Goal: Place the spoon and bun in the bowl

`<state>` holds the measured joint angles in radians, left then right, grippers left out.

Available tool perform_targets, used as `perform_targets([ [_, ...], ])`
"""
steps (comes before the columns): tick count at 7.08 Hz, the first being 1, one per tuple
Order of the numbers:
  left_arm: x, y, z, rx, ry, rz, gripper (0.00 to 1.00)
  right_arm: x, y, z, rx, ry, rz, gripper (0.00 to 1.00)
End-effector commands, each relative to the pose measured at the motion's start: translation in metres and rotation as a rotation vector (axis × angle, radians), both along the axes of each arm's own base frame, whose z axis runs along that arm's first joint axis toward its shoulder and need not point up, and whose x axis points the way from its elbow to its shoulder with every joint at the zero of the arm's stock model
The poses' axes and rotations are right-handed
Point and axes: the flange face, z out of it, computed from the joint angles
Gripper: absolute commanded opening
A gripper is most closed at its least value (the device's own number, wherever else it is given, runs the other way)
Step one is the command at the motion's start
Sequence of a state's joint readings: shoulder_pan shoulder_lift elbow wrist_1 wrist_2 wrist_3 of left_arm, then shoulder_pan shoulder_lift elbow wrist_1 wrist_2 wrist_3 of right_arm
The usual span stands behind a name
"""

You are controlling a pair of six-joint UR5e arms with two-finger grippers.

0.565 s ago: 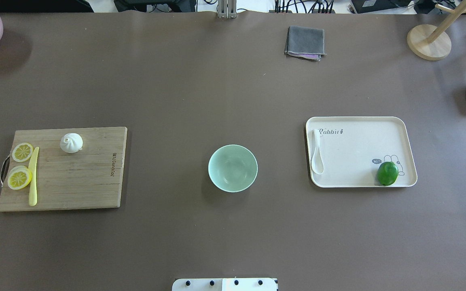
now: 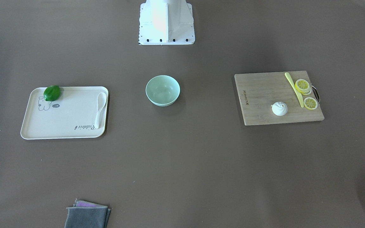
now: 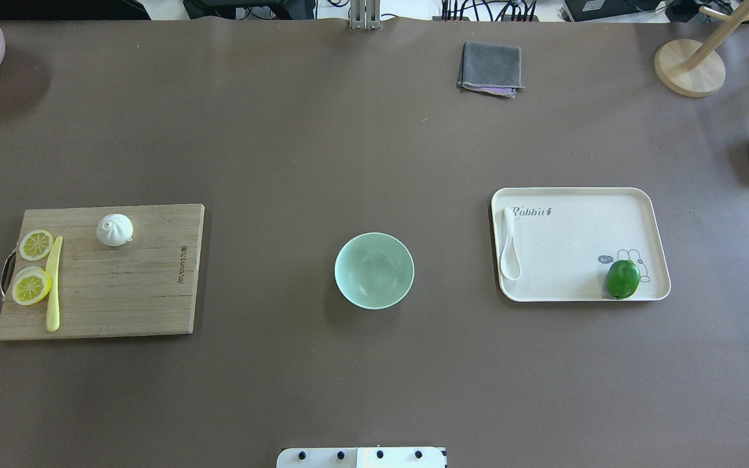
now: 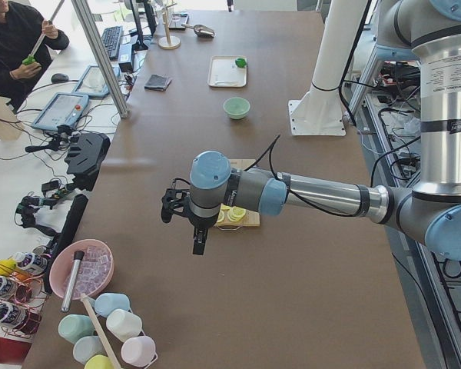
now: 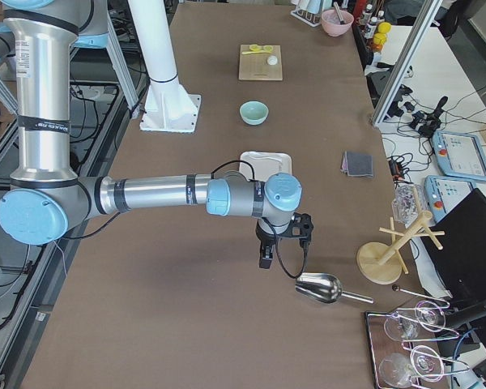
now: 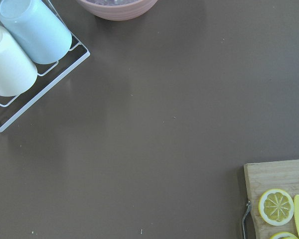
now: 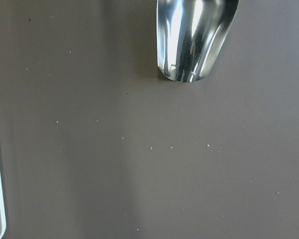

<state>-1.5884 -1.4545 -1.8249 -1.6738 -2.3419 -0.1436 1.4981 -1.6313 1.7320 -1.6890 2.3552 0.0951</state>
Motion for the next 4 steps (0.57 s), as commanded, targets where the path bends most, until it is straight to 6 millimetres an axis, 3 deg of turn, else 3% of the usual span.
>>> perform_targets([
  [1,-0.0003,0.0008,0.0021,-0.005,0.001,-0.001,0.98,-0.0003,0.0004,0.0013,-0.002,0.002,-0.001,1.00],
  [4,0.0003,-0.0004,-0.0061,0.011,0.001,-0.001,0.98,-0.0042,-0.0006,-0.0008,0.009,-0.003,-0.007,1.00],
])
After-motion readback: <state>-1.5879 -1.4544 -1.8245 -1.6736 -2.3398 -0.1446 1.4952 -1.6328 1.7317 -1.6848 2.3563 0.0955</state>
